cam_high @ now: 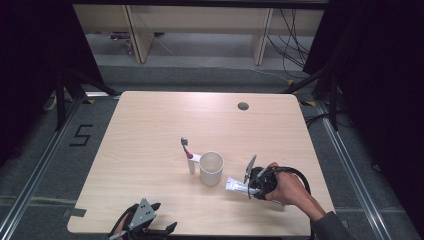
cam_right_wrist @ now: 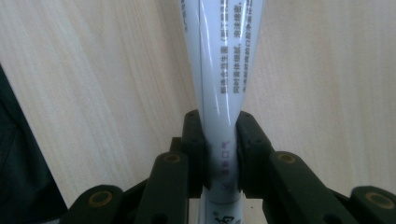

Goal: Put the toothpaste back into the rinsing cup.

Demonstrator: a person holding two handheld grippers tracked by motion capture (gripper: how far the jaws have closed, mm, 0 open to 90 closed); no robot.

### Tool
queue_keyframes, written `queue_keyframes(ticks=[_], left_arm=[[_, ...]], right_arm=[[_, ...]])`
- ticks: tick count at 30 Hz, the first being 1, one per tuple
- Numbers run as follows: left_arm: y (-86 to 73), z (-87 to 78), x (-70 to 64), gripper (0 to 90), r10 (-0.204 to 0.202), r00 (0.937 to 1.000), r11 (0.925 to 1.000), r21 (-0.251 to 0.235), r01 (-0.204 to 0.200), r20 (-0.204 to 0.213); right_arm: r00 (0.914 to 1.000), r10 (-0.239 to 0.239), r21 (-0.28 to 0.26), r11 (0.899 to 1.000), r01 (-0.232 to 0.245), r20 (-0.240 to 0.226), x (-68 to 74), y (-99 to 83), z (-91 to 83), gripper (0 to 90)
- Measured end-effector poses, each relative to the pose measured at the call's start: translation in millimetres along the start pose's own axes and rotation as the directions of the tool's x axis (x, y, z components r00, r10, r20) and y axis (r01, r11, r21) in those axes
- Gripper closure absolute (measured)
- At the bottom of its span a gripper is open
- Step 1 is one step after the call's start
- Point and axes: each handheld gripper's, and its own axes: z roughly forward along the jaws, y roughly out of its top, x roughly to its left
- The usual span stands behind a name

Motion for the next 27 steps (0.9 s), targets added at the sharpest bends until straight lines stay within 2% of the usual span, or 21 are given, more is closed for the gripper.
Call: queue_keyframes(ticks=[1, 2, 3, 4, 5, 6, 7, 8, 9, 10, 13, 14, 16, 18, 19, 20, 22, 24, 25, 27], left_arm=[[-0.1, -0.2, 0.5, 19.5, 0.008, 1.0000, 0.9999, 0.008, -0.008, -0.003], [-0.7, 1.2, -2.0, 19.5, -0.016, 0.9999, 0.9997, -0.018, 0.016, 0.005], [-0.9, 1.4, -1.7, 19.5, -0.014, 0.9999, 0.9997, -0.021, 0.014, 0.007], [-0.3, 0.1, 1.0, 19.5, 0.015, 0.9999, 0.9999, 0.002, -0.015, -0.003], [0.0, -0.2, 0.3, 19.5, 0.007, 1.0000, 1.0000, 0.001, -0.007, -0.006], [0.0, -0.1, 0.1, 19.5, 0.004, 1.0000, 1.0000, 0.001, -0.004, 0.001], [-0.3, 0.0, 0.5, 19.5, 0.011, 0.9999, 0.9999, 0.005, -0.011, -0.006], [-0.9, 1.4, -1.6, 19.5, -0.016, 0.9999, 0.9997, -0.017, 0.016, 0.004], [-0.7, 0.3, 0.6, 19.5, 0.009, 0.9999, 0.9999, 0.007, -0.009, -0.007], [-0.4, 0.6, 0.7, 19.5, 0.005, 1.0000, 1.0000, 0.004, -0.005, -0.004], [-0.9, 0.4, 0.8, 18.5, 0.012, 0.9999, 0.9999, 0.011, -0.012, -0.010], [-1.1, 0.6, 0.1, 18.5, 0.001, 1.0000, 1.0000, 0.004, -0.001, -0.001], [-0.9, 2.3, -0.6, 18.5, -0.026, 0.9997, 0.9995, -0.017, 0.026, 0.000], [-1.3, 2.3, -0.5, 18.4, -0.017, 0.9999, 0.9998, -0.013, 0.017, 0.003], [-1.4, 1.2, 0.7, 18.4, 0.002, 1.0000, 1.0000, 0.003, -0.002, 0.002], [-1.4, 2.5, -0.5, 18.4, -0.018, 0.9998, 0.9997, -0.015, 0.018, 0.003], [-0.9, 2.6, -0.6, 18.4, -0.024, 0.9997, 0.9996, -0.016, 0.024, 0.002], [-1.6, 1.5, 0.8, 18.3, 0.003, 1.0000, 1.0000, 0.001, -0.003, 0.003], [-1.8, 2.6, -0.8, 18.3, -0.023, 0.9997, 0.9996, -0.017, 0.023, 0.004], [-1.2, 3.0, -0.5, 18.2, -0.028, 0.9996, 0.9994, -0.020, 0.028, 0.000]], right_arm=[[0.9992, 0.039, -0.012, 0.999, -0.039, -0.001, 1.3, -2.6, -3.1, 76.0], [0.9997, 0.025, -0.032, 0.999, -0.025, 0.000, -0.5, -4.7, -5.6, 76.0], [0.9989, 0.048, -0.047, 0.998, -0.047, 0.001, 0.2, -7.1, -8.5, 76.0], [0.9989, 0.047, -0.075, 0.996, -0.048, -0.008, -0.2, -8.9, -11.1, 76.0], [0.9992, 0.037, -0.106, 0.994, -0.038, -0.013, -1.5, -11.3, -13.4, 75.9], [0.9979, 0.065, -0.121, 0.991, -0.065, -0.003, -1.5, -13.8, -16.9, 75.9], [0.9983, 0.058, -0.143, 0.988, -0.057, -0.001, -3.6, -16.0, -19.9, 76.0], [0.9981, 0.062, -0.181, 0.982, -0.062, -0.001, -4.8, -18.4, -21.8, 76.0], [0.9976, 0.068, -0.198, 0.978, -0.069, -0.010, -6.7, -20.4, -24.5, 76.0], [0.9965, 0.083, -0.238, 0.968, -0.078, 0.013, -7.3, -22.7, -26.5, 76.0], [0.9932, 0.115, -0.302, 0.948, -0.103, 0.021, -12.5, -27.9, -32.3, 75.9], [0.9893, 0.144, -0.321, 0.938, -0.128, 0.025, -13.0, -29.5, -34.4, 75.9], [0.9881, 0.153, -0.359, 0.923, -0.137, 0.017, -17.0, -32.0, -37.5, 75.9], [0.9820, 0.187, -0.394, 0.905, -0.163, 0.023, -18.7, -33.9, -40.7, 75.9], [0.9835, 0.178, -0.421, 0.895, -0.148, 0.033, -20.9, -34.1, -41.1, 76.0], [0.9837, 0.176, -0.443, 0.885, -0.142, 0.036, -23.2, -34.4, -41.6, 75.9], [0.9797, 0.199, -0.484, 0.860, -0.163, 0.024, -25.2, -35.9, -44.4, 75.9], [0.9760, 0.217, -0.523, 0.834, -0.178, 0.015, -27.8, -37.3, -47.3, 75.9], [0.9724, 0.233, -0.548, 0.815, -0.189, 0.011, -28.7, -37.7, -48.0, 75.9], [0.9680, 0.251, -0.579, 0.789, -0.205, -0.002, -30.6, -38.7, -50.9, 75.9]])
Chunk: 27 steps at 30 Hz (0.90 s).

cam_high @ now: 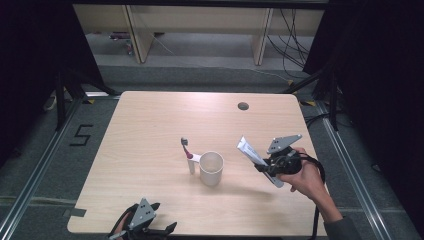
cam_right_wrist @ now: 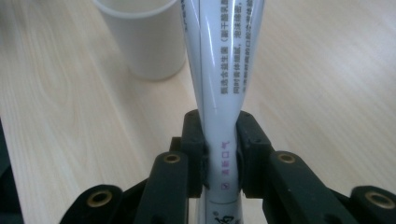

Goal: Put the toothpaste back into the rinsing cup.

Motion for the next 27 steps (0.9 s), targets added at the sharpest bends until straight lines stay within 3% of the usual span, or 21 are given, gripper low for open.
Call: queue_keyframes(ticks=[2, 5, 10, 11, 12, 15, 16, 17, 18, 20, 22, 23, 24, 25, 27], left_arm=[[-0.3, -0.5, 0.1, 17.9, 0.012, 0.9999, 0.9999, 0.011, -0.012, 0.004], [0.2, -0.9, 0.6, 17.9, 0.011, 0.9999, 0.9998, 0.017, -0.011, -0.001], [0.2, -1.8, 1.9, 17.9, 0.021, 0.9998, 0.9994, 0.028, -0.021, 0.000], [0.2, -1.7, 1.8, 17.9, 0.021, 0.9998, 0.9994, 0.029, -0.021, 0.000], [-0.1, -0.9, 0.6, 17.9, 0.010, 0.9999, 0.9998, 0.017, -0.010, -0.001], [0.0, -1.1, 0.8, 17.9, 0.010, 0.9999, 0.9998, 0.017, -0.010, 0.000], [0.2, -1.9, 1.8, 17.9, 0.022, 0.9998, 0.9994, 0.028, -0.022, -0.001], [-0.1, -0.9, 0.8, 17.9, 0.008, 1.0000, 0.9998, 0.016, -0.008, -0.001], [-0.2, -1.1, 0.8, 17.9, 0.013, 0.9999, 0.9998, 0.018, -0.013, 0.000], [-0.5, -0.5, -0.2, 17.9, -0.004, 1.0000, 1.0000, 0.004, 0.004, 0.000], [0.2, -2.0, 2.1, 17.9, 0.018, 0.9998, 0.9996, 0.023, -0.018, -0.009], [-0.1, -1.9, 2.3, 17.9, 0.021, 0.9998, 0.9995, 0.023, -0.021, -0.006], [-0.7, -1.0, 1.3, 17.9, 0.013, 0.9999, 0.9999, 0.007, -0.013, -0.002], [-0.6, -1.3, 1.5, 17.9, 0.015, 0.9999, 0.9999, 0.009, -0.015, 0.001], [0.3, -2.0, 3.2, 17.9, 0.029, 0.9995, 0.9992, 0.027, -0.029, -0.013]], right_arm=[[0.9999, 0.013, -0.063, 0.998, -0.013, 0.004, -3.8, 0.9, -0.1, 76.0], [0.9983, 0.056, -0.095, 0.994, -0.055, 0.013, -6.6, 3.7, -2.5, 75.9], [0.9961, 0.088, -0.162, 0.983, -0.087, 0.000, -9.7, 9.1, -1.6, 75.9], [0.9975, 0.068, -0.191, 0.980, -0.062, 0.022, -11.9, 10.2, -0.8, 75.9], [0.9955, 0.095, -0.190, 0.978, -0.092, 0.006, -10.9, 11.4, -0.8, 75.9], [0.9941, 0.108, -0.234, 0.966, -0.106, -0.004, -12.1, 15.2, 2.1, 75.9], [0.9957, 0.093, -0.253, 0.963, -0.090, 0.000, -13.3, 16.9, 3.2, 75.9], [0.9936, 0.113, -0.261, 0.959, -0.110, -0.005, -11.2, 18.2, 3.2, 75.9], [0.9953, 0.097, -0.279, 0.956, -0.093, 0.000, -12.4, 19.9, 4.2, 75.9], [0.9922, 0.124, -0.315, 0.941, -0.121, -0.012, -10.0, 22.9, 6.0, 75.9], [0.9915, 0.128, -0.345, 0.930, -0.128, -0.023, -8.9, 26.4, 7.0, 75.9], [0.9933, 0.116, -0.354, 0.929, -0.110, -0.003, -9.6, 28.1, 6.3, 75.9], [0.9900, 0.140, -0.363, 0.922, -0.138, -0.020, -7.5, 29.6, 6.7, 75.9], [0.9914, 0.130, -0.393, 0.911, -0.123, -0.008, -8.0, 31.5, 8.2, 75.9], [0.9903, 0.136, -0.401, 0.906, -0.135, -0.025, -6.1, 35.3, 8.0, 75.9]])
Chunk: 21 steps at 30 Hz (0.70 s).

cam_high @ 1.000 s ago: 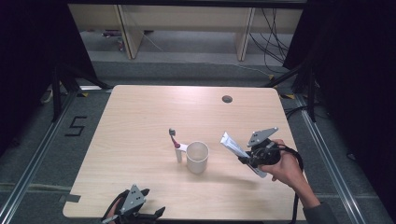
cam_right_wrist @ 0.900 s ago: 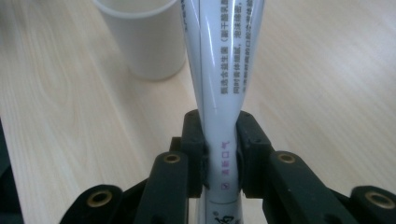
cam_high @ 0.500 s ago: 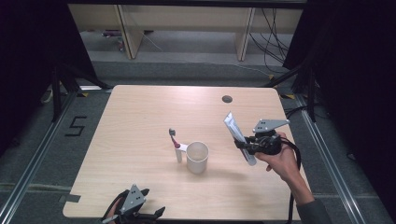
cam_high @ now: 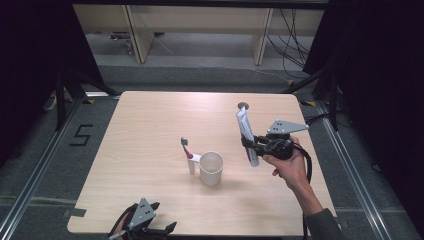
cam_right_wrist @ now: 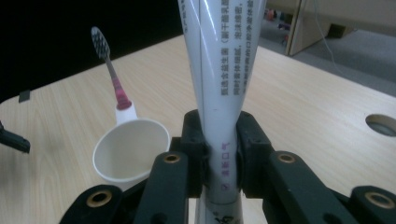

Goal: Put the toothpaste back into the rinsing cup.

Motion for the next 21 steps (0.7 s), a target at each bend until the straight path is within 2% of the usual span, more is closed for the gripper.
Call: queue_keyframes(ticks=[1, 2, 3, 4, 6, 7, 8, 11, 12, 13, 14, 16, 17, 18, 19, 20, 21], left_arm=[[-0.3, 0.2, -0.5, 17.9, -0.003, 1.0000, 1.0000, -0.001, 0.003, 0.003], [-1.0, 1.5, -2.9, 17.9, -0.027, 0.9995, 0.9992, -0.027, 0.027, 0.015], [-1.1, 1.6, -2.9, 17.9, -0.027, 0.9995, 0.9991, -0.032, 0.027, 0.014], [-0.3, -0.1, -1.1, 17.9, -0.009, 0.9999, 0.9999, -0.011, 0.009, 0.012], [-0.1, -0.2, -0.6, 17.9, -0.008, 0.9999, 0.9999, -0.009, 0.008, 0.008], [-0.8, 0.0, 0.2, 17.9, 0.005, 1.0000, 1.0000, -0.007, -0.005, 0.002], [-0.9, -0.1, 0.1, 17.9, 0.004, 1.0000, 1.0000, -0.006, -0.003, 0.002], [-0.1, -0.3, -0.7, 17.9, -0.010, 0.9999, 0.9999, -0.007, 0.011, 0.010], [-0.7, 0.2, -0.9, 17.9, -0.011, 0.9999, 0.9999, -0.014, 0.011, 0.012], [-1.1, 0.0, -0.8, 17.9, -0.008, 0.9999, 0.9999, -0.013, 0.008, 0.010], [-0.9, -0.1, -0.3, 17.9, -0.004, 0.9999, 0.9999, -0.012, 0.004, 0.010], [-0.2, -0.2, 0.2, 17.9, -0.004, 1.0000, 1.0000, -0.007, 0.004, 0.000], [-0.4, 0.0, -0.3, 17.9, -0.006, 1.0000, 0.9999, -0.010, 0.006, 0.003], [-0.9, -0.1, -0.6, 17.9, -0.003, 0.9999, 0.9999, -0.014, 0.003, 0.012], [-1.1, 0.1, -0.2, 17.9, 0.002, 1.0000, 0.9999, -0.012, -0.002, 0.003], [-0.7, -0.2, -0.3, 17.9, -0.002, 0.9999, 0.9999, -0.014, 0.002, 0.011], [-0.6, 0.8, -1.8, 17.9, -0.024, 0.9996, 0.9992, -0.030, 0.025, 0.011]], right_arm=[[0.9999, -0.007, -0.019, 1.000, 0.007, 0.011, 0.8, 1.5, 1.1, 75.9], [1.0000, -0.005, -0.035, 0.999, 0.005, 0.008, 1.6, 2.8, 2.7, 75.9], [0.9999, 0.011, -0.043, 0.999, -0.011, 0.010, 3.7, 4.3, 3.7, 75.9], [1.0000, -0.008, -0.047, 0.999, 0.008, 0.005, 2.7, 6.1, 4.6, 75.9], [1.0000, 0.008, -0.061, 0.998, -0.007, 0.004, 6.1, 8.6, 6.4, 75.9], [1.0000, 0.007, -0.074, 0.997, -0.007, -0.001, 6.5, 9.8, 8.4, 75.9], [0.9997, 0.014, -0.071, 0.997, -0.015, -0.019, 6.9, 11.2, 9.1, 75.9], [0.9995, 0.014, -0.098, 0.995, -0.016, -0.029, 9.5, 14.8, 13.3, 75.9], [0.9999, -0.004, -0.116, 0.993, 0.002, -0.014, 9.5, 15.9, 14.7, 75.9], [0.9992, 0.019, -0.118, 0.993, -0.023, -0.034, 11.6, 16.7, 16.4, 75.9], [0.9993, 0.013, -0.120, 0.993, -0.017, -0.036, 11.8, 18.0, 17.5, 75.9], [0.9983, 0.031, -0.125, 0.991, -0.037, -0.049, 16.5, 20.2, 20.4, 75.9], [0.9977, 0.026, -0.133, 0.990, -0.034, -0.062, 17.3, 21.6, 23.5, 75.9], [0.9978, 0.036, -0.133, 0.990, -0.043, -0.056, 19.3, 22.1, 24.3, 75.9], [0.9979, 0.024, -0.143, 0.989, -0.032, -0.060, 19.7, 22.9, 26.9, 75.9], [0.9962, 0.035, -0.147, 0.988, -0.046, -0.079, 21.7, 23.6, 29.8, 75.9], [0.9972, 0.023, -0.144, 0.989, -0.033, -0.072, 22.3, 24.4, 31.2, 75.9]])
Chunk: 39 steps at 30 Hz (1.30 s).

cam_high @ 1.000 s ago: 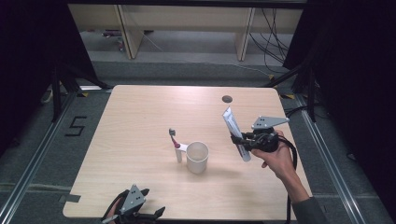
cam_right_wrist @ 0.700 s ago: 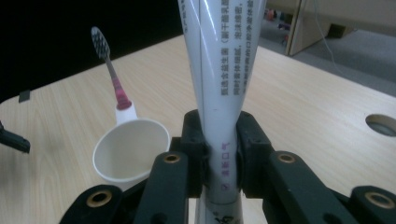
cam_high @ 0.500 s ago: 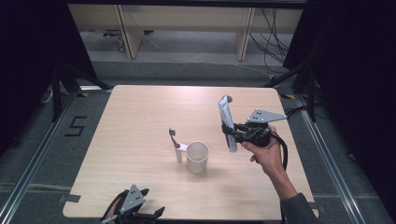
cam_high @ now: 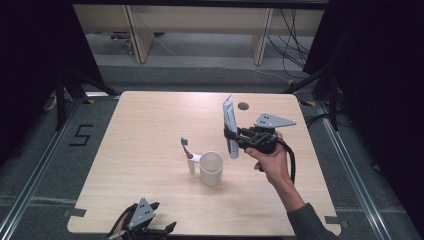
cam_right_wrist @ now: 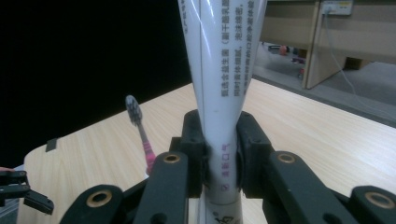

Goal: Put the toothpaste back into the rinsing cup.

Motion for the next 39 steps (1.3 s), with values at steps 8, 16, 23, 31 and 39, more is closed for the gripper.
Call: queue_keyframes(ticks=[8, 16, 23, 31, 39], left_arm=[[-0.1, -1.9, 1.5, 17.9, 0.025, 0.9997, 0.9995, 0.022, -0.025, -0.001], [0.1, -1.3, 0.8, 17.9, 0.008, 1.0000, 1.0000, 0.005, -0.008, -0.001], [0.1, -2.5, 1.3, 17.9, 0.026, 0.9997, 0.9994, 0.025, -0.026, -0.002], [0.2, -2.5, 1.6, 17.9, 0.029, 0.9996, 0.9993, 0.026, -0.028, -0.004], [-0.4, -1.0, -1.1, 17.9, 0.002, 1.0000, 1.0000, 0.007, -0.002, 0.002]], right_arm=[[0.9990, 0.018, -0.007, 1.000, -0.018, -0.041, 10.6, 2.1, 16.8, 75.9], [0.9973, 0.021, -0.002, 1.000, -0.021, -0.071, 18.8, 0.3, 30.7, 75.9], [0.9967, -0.002, -0.002, 1.000, 0.001, -0.081, 20.5, -2.3, 39.2, 75.9], [0.9957, 0.009, 0.006, 1.000, -0.008, -0.093, 22.1, -7.0, 45.8, 75.8], [0.9950, 0.005, 0.011, 1.000, -0.004, -0.100, 21.8, -14.9, 48.4, 75.8]])
